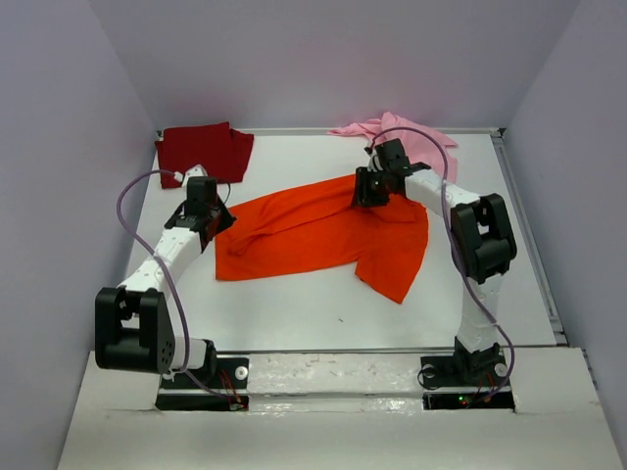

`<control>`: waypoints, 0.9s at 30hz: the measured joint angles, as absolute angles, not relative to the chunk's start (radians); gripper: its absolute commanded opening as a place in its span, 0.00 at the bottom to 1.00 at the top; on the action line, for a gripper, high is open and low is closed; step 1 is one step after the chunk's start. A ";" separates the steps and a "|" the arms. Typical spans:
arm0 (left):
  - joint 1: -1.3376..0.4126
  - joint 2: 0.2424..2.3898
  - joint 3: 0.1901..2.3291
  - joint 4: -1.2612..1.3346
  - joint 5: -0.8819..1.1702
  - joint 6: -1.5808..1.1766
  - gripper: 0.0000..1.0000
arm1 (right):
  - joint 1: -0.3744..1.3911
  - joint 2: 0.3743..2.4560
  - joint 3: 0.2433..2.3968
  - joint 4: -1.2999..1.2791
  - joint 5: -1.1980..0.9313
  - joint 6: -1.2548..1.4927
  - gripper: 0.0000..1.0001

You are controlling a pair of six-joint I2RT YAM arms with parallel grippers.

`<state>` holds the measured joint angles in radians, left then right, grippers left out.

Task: Fold and stack the t-shirts
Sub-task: Fold the tshirt

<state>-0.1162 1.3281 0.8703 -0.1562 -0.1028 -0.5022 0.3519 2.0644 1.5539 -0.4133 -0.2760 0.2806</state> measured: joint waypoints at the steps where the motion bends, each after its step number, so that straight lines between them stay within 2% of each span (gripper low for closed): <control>1: -0.116 1.348 0.870 -0.153 -0.099 -0.507 0.13 | 0.352 2.044 1.552 -0.413 -0.274 0.286 0.48; 7: -0.114 1.407 0.801 -0.114 -0.043 -0.564 0.13 | 0.352 1.931 1.528 -0.410 -0.265 0.303 0.48; 10: -0.114 1.411 0.748 -0.099 -0.027 -0.593 0.17 | 0.352 1.906 1.527 -0.410 -0.255 0.303 0.49; 11: -0.114 1.412 0.738 -0.099 -0.026 -0.600 0.32 | 0.352 1.904 1.526 -0.411 -0.253 0.303 0.49; 14: -0.114 1.411 0.708 -0.095 -0.030 -0.619 0.48 | 0.352 1.900 1.520 -0.413 -0.253 0.303 0.49; 15: -0.114 1.411 0.703 -0.095 -0.031 -0.621 0.58 | 0.352 1.901 1.515 -0.411 -0.253 0.303 0.49; 17: -0.114 1.406 0.697 -0.097 -0.038 -0.627 0.66 | 0.352 1.900 1.506 -0.412 -0.253 0.303 0.49; 27: -0.114 1.349 0.695 -0.110 -0.092 -0.626 0.66 | 0.352 1.900 1.489 -0.413 -0.265 0.303 0.49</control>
